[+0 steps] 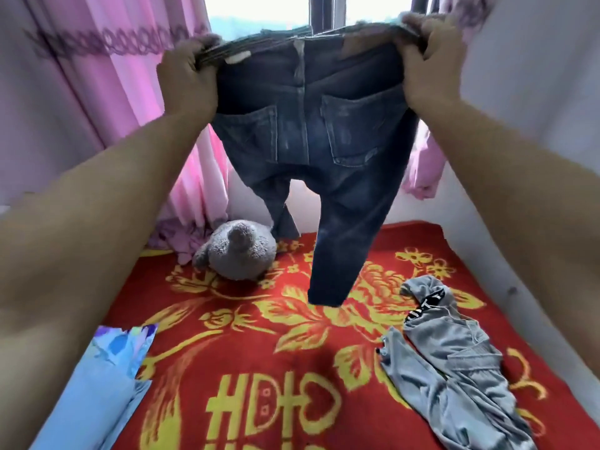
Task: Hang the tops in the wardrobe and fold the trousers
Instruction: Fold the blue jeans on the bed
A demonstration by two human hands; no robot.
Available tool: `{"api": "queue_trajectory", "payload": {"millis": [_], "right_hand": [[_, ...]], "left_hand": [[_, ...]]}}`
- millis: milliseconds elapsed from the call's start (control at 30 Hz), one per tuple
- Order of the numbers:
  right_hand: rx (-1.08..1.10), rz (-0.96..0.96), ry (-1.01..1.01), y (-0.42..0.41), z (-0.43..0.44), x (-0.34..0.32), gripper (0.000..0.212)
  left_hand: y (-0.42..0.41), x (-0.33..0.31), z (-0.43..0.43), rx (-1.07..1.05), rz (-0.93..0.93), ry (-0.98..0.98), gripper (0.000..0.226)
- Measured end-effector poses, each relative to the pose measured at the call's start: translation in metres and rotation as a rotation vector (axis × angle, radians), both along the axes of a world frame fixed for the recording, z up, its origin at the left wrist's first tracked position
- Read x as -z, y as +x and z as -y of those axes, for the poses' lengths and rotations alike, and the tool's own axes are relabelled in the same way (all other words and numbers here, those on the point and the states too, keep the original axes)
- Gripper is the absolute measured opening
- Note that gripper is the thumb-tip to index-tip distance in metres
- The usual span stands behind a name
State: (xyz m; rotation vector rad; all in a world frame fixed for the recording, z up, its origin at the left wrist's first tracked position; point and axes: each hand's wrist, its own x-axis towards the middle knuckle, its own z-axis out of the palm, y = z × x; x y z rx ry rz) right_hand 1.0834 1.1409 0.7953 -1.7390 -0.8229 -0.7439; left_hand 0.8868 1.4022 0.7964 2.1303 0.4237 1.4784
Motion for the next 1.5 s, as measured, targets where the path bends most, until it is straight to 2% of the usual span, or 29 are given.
{"api": "queue_trajectory", "payload": {"millis": [167,300,433,633,733,800,933,1200,1367,1500], "right_hand": [[-0.009,-0.027,-0.058,-0.04,0.033,0.03,0.032],[-0.073,-0.149,-0.199,-0.082,0.061,0.118,0.029],[-0.004,-0.32,-0.447,-0.133,0.09,0.248,0.027],[-0.036,-0.572,-0.968,-0.209,0.147,0.45,0.027],[-0.042,-0.585,-1.206,-0.244,0.173,0.522,0.027],[-0.076,-0.602,-1.334,-0.266,0.186,0.553,0.028],[-0.087,-0.615,-1.41,-0.291,0.2,0.571,0.03],[0.006,-0.535,-1.346,-0.319,0.217,0.57,0.034],[0.02,-0.431,-1.227,-0.362,0.262,0.638,0.036],[-0.02,-0.536,-1.52,-0.395,0.292,0.733,0.05]], "left_hand": [[-0.063,0.028,0.035,-0.101,-0.193,0.222,0.038],[-0.121,0.114,0.057,-0.183,-0.473,0.413,0.032],[-0.166,0.242,0.08,-0.119,-0.774,0.338,0.028],[-0.224,0.45,0.128,-0.061,-1.342,0.27,0.037],[-0.257,0.524,0.159,0.002,-1.547,0.242,0.037],[-0.279,0.551,0.18,0.041,-1.661,0.209,0.034],[-0.303,0.564,0.2,0.047,-1.7,0.211,0.037],[-0.322,0.561,0.21,-0.06,-1.574,0.37,0.038],[-0.359,0.638,0.236,-0.022,-1.591,0.362,0.04],[-0.392,0.727,0.274,0.112,-1.809,0.268,0.045]]}}
